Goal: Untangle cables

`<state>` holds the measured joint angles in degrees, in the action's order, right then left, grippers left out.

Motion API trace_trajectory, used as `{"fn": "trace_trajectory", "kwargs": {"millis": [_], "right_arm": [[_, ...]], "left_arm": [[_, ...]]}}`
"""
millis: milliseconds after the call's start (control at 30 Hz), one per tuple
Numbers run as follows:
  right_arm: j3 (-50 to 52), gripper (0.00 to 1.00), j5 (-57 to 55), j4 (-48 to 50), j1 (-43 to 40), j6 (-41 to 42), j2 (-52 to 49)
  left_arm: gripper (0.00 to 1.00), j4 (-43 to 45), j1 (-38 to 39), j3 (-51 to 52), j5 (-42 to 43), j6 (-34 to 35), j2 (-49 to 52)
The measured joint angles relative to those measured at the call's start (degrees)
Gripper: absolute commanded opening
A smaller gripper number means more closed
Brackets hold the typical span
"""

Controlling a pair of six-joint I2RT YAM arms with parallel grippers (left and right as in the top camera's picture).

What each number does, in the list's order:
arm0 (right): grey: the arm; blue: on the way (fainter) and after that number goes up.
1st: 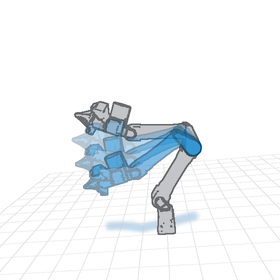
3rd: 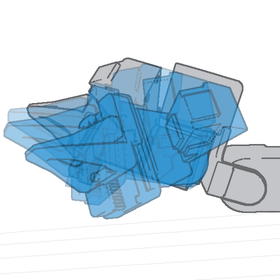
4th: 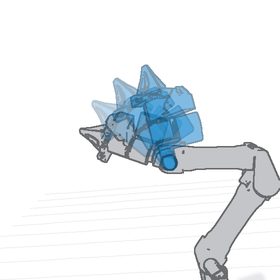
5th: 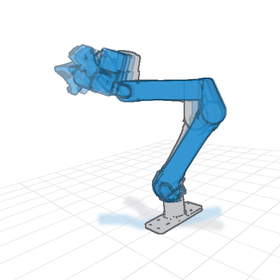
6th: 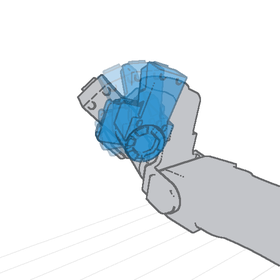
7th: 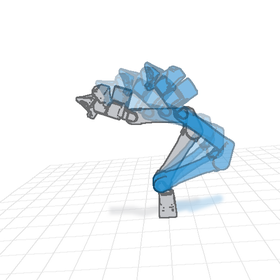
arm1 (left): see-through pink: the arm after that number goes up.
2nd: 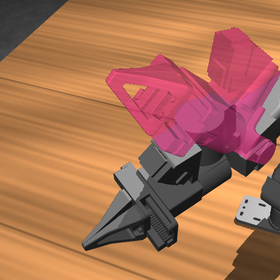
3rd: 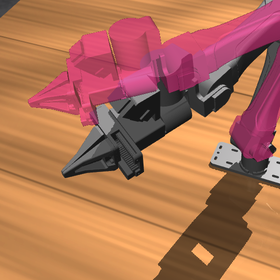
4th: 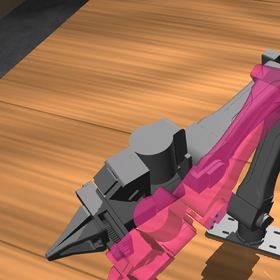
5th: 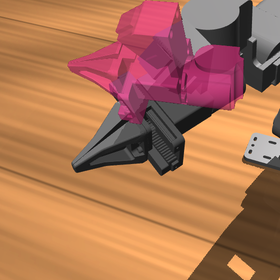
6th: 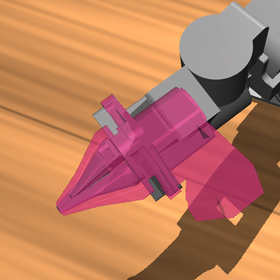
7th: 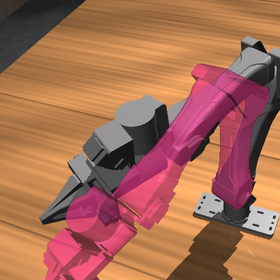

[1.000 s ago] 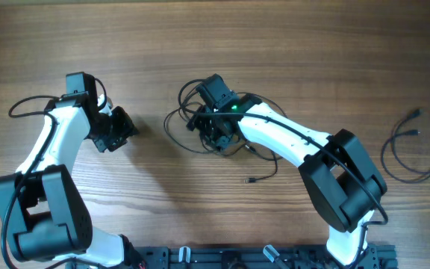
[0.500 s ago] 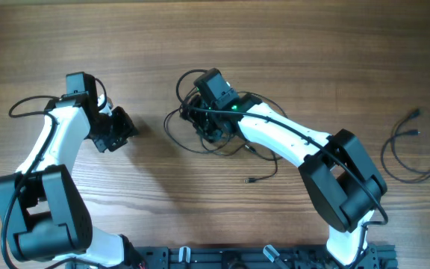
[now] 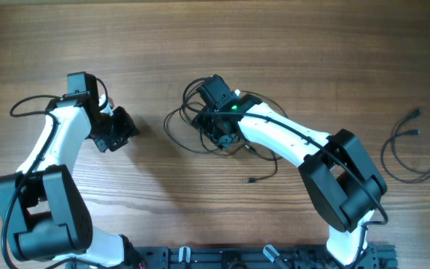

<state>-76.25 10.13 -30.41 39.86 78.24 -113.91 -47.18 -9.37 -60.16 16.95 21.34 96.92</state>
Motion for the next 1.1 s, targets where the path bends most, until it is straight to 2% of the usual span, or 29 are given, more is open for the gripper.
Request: {"fn": "trace_trajectory", "kwargs": {"millis": [67, 167, 233, 300, 400, 467, 633, 867, 900, 967, 1033, 1100], "right_arm": [[0.00, 0.62, -1.27, -0.02, -0.17, -0.02, 0.00], [0.00, 0.54, -2.12, 0.33, -0.33, 0.00, 0.00], [0.00, 0.43, -2.75, 0.72, -0.37, 0.04, 0.00], [0.00, 0.24, -3.23, 0.90, -0.37, 0.13, 0.00], [0.00, 0.09, -3.80, 1.07, -0.37, 0.17, 0.00], [0.00, 0.04, -4.02, 1.07, -0.37, 0.07, 0.00], [0.00, 0.04, -4.22, 0.96, -0.37, -2.73, 0.00], [0.00, 0.06, -3.93, -2.69, -2.36, -15.63, 0.00], [0.00, 0.09, -3.43, -3.19, -3.04, -17.49, 0.00], [0.00, 0.23, -1.33, -3.85, -4.87, -22.29, 0.00], [0.00, 0.33, 1.44, -3.93, -6.56, -28.33, 0.02], [0.00, 0.52, 4.81, -4.17, -7.91, -37.03, 0.13]], "left_arm": [[0.40, 0.00, 0.00, 0.00, 0.00, 0.00, 0.00], [0.40, 0.00, 0.00, 0.00, 0.00, 0.00, 0.00], [0.40, -0.02, 0.00, 0.00, 0.00, 0.00, 0.00], [0.40, -0.04, 0.00, 0.00, 0.00, 0.00, 0.00], [0.40, -0.20, 0.00, 0.00, 0.00, 0.00, 0.00], [0.40, -0.20, 0.00, 0.00, 0.00, 0.00, 0.00], [0.40, -0.20, 0.00, 0.00, 0.00, 0.00, 0.00], [0.40, -0.20, 0.00, 0.00, 0.00, 0.00, 0.00], [0.40, -0.20, 0.00, 0.00, 0.00, 0.00, 0.00], [0.40, -0.20, 0.00, 0.00, 0.00, 0.00, 0.00], [0.40, -0.22, 0.00, 0.00, 0.00, 0.00, 0.00], [0.40, -0.22, 0.00, 0.00, 0.00, 0.00, 0.00]]}}
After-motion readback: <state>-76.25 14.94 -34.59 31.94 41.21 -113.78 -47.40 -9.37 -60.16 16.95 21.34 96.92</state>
